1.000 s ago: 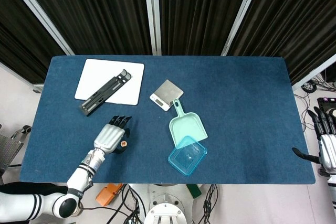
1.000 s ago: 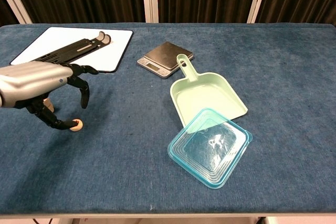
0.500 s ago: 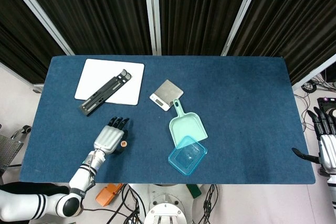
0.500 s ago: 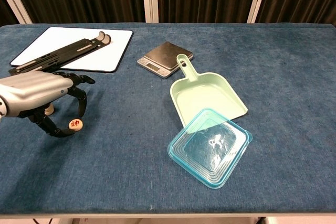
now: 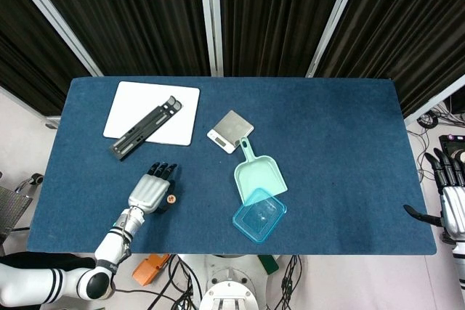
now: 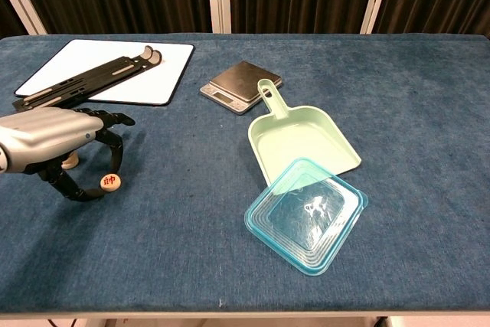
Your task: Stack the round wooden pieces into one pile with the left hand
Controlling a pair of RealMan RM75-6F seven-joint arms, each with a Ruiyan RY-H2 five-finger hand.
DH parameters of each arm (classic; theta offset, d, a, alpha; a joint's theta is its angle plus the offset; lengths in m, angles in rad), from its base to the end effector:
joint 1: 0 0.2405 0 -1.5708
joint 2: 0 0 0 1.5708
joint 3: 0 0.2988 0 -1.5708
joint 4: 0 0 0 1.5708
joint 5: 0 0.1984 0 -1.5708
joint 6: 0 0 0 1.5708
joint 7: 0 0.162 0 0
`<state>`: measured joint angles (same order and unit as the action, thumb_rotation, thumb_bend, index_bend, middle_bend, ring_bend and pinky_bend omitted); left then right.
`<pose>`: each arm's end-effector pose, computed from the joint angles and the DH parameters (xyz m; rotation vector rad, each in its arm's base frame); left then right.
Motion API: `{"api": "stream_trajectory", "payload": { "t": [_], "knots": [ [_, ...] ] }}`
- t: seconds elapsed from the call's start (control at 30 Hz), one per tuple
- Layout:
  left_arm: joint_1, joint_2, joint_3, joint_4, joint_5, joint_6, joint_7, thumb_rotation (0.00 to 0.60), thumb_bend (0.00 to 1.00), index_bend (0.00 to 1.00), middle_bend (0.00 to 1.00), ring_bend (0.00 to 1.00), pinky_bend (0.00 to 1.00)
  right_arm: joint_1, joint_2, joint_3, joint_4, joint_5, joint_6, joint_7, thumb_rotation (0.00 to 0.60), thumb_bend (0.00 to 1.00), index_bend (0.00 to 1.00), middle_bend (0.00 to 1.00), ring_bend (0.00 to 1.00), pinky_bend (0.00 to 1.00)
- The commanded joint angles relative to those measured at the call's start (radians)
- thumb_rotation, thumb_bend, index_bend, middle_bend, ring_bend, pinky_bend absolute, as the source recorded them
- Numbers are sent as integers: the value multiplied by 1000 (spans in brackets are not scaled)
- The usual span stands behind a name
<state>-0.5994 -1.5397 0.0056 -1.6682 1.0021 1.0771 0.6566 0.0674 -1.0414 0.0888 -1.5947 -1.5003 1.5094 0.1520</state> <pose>-0.2279 0.2994 -0.0305 -1.9433 -0.9568 -0.6123 -0.3482 -0.2031 0.2277 1.3176 -0.9044 0.9861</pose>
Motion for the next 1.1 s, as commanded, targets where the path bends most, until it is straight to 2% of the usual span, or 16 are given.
{"api": "stream_trajectory", "payload": {
  "t": [0.03,0.37,0.77,1.1],
  "knots": [
    [1,0,0,0,0,-1,-3,600,313,471,0,0,5,0,-1,0,0,0,0,0,600,31,0,12,0,5],
    [7,13,-15,-13,11,1,-49,600,372,511,0,0,5,-1,1,2,-2,1,2,-1,600,30,0,12,0,5],
    [29,143,-99,-61,-33,28,-169,600,368,511,0,0,5,0,2,2,-2,1,0,0,600,31,0,12,0,5],
    [48,188,-80,-70,-61,0,-209,600,349,511,0,0,5,5,1,4,-9,0,-4,-11,600,31,0,12,0,5]
  ]
}}
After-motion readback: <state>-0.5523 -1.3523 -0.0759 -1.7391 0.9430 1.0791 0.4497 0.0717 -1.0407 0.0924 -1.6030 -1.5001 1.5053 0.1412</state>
